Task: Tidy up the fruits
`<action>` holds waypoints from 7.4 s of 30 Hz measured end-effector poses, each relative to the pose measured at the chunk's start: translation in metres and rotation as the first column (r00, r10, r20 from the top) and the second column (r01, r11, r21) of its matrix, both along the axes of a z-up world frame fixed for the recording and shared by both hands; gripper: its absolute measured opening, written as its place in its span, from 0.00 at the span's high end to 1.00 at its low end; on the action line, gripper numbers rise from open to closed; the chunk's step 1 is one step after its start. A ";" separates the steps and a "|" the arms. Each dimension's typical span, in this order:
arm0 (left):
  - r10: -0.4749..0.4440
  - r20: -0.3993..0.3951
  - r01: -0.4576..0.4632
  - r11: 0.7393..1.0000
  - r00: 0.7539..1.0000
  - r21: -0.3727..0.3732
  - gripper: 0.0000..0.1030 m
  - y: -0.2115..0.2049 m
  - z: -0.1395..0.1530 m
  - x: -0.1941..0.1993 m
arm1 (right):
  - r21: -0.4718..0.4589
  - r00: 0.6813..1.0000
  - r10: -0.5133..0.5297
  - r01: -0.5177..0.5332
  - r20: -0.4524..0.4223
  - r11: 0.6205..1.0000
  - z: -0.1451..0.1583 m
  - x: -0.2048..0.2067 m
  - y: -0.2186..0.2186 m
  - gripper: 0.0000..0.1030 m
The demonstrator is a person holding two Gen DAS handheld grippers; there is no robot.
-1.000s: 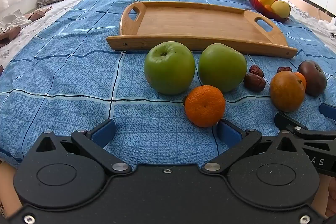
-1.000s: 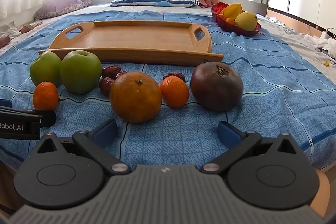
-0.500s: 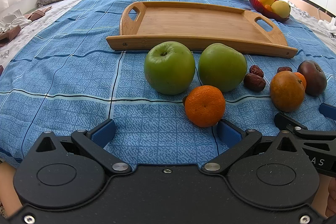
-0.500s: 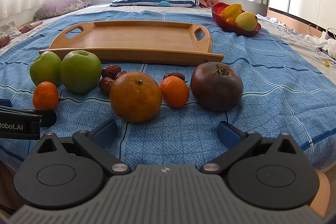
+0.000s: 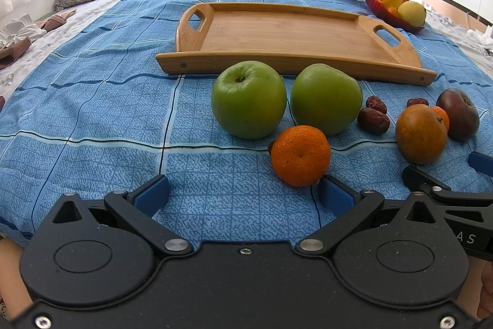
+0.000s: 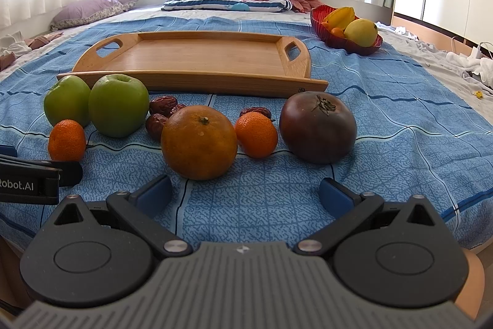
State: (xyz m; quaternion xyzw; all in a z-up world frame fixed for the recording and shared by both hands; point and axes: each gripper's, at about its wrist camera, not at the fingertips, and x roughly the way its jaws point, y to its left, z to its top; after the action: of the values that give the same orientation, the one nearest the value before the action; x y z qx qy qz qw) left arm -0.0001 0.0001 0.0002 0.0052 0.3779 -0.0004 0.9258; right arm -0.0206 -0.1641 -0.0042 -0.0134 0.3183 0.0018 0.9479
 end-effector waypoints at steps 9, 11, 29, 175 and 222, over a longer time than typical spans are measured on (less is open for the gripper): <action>0.000 0.001 0.000 1.000 1.000 0.000 0.00 0.000 0.000 0.000 | 0.000 1.000 0.000 0.000 0.001 1.000 0.000 0.000 0.000 0.00; 0.000 0.001 0.000 1.000 1.000 0.000 0.00 0.000 0.000 0.000 | 0.000 1.000 0.000 0.000 0.001 1.000 0.000 0.000 0.000 0.00; 0.000 0.002 0.000 1.000 1.000 0.000 0.00 0.000 0.000 0.000 | -0.001 1.000 0.000 0.000 0.003 1.000 0.000 -0.001 0.000 0.00; -0.072 -0.027 0.066 0.982 0.997 -0.178 0.65 0.024 0.105 0.273 | 0.201 0.998 0.047 -0.037 -0.048 0.979 0.112 0.262 -0.057 0.46; -0.010 -0.117 -0.004 0.993 0.993 -0.121 0.53 0.030 0.030 0.386 | 0.122 0.996 -0.019 0.030 -0.087 0.992 0.033 0.348 -0.040 0.44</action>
State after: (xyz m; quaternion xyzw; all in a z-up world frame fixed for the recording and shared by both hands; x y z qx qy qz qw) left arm 0.3856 0.0304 0.0305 -0.0501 0.4311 -0.0252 0.9006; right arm 0.3277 -0.2044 0.0284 0.0494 0.3580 0.0104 0.9324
